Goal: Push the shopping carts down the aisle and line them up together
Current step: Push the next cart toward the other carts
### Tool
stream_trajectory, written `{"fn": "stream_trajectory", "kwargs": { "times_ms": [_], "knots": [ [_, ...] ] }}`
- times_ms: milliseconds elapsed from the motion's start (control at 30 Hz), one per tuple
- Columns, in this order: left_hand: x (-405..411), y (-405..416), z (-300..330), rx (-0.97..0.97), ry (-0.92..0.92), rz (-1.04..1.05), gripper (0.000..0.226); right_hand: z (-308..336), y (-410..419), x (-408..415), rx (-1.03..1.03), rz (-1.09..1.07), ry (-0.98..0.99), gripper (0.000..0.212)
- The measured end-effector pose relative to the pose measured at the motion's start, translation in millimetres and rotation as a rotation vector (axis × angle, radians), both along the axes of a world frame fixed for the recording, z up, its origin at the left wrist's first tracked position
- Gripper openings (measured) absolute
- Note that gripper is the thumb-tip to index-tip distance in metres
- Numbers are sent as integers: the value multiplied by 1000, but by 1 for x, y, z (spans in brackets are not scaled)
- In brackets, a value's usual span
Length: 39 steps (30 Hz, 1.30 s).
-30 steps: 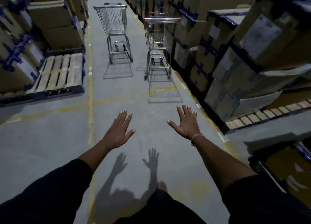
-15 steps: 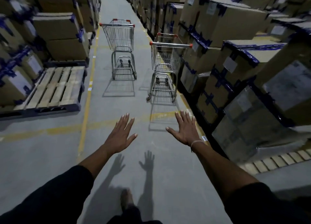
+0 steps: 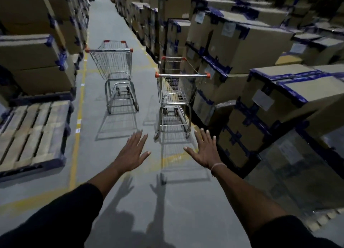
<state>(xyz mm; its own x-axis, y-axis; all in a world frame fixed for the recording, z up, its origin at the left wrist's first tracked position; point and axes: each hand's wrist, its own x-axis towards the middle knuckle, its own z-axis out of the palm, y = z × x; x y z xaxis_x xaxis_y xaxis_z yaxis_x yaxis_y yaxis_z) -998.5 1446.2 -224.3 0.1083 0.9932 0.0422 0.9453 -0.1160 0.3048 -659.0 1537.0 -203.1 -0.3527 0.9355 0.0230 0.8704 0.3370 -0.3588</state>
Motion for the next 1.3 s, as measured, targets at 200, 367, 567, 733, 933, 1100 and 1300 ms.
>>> {"fn": "stream_trajectory", "kwargs": {
  "times_ms": [200,367,567,733,933,1100,1300],
  "knots": [
    [-30,117,8,35,37,-100,88,-3,93,-31,6,-35,23,135],
    [-35,209,0,23,15,-111,90,-6,180,-41,-11,-28,-23,127],
    [-34,343,-2,38,-5,-116,95,-10,325,-53,-10,-24,-23,120],
    [-32,461,10,18,2,-100,96,1,452,-70,-16,5,-24,137],
    [-24,578,20,34,-23,-41,83,14,582,-87,-3,67,-117,105],
    [-32,651,18,26,16,-38,87,11,663,-105,-63,76,-222,97],
    [-39,721,-8,-119,21,28,97,-10,711,-117,-222,68,-322,94]
  ]
}}
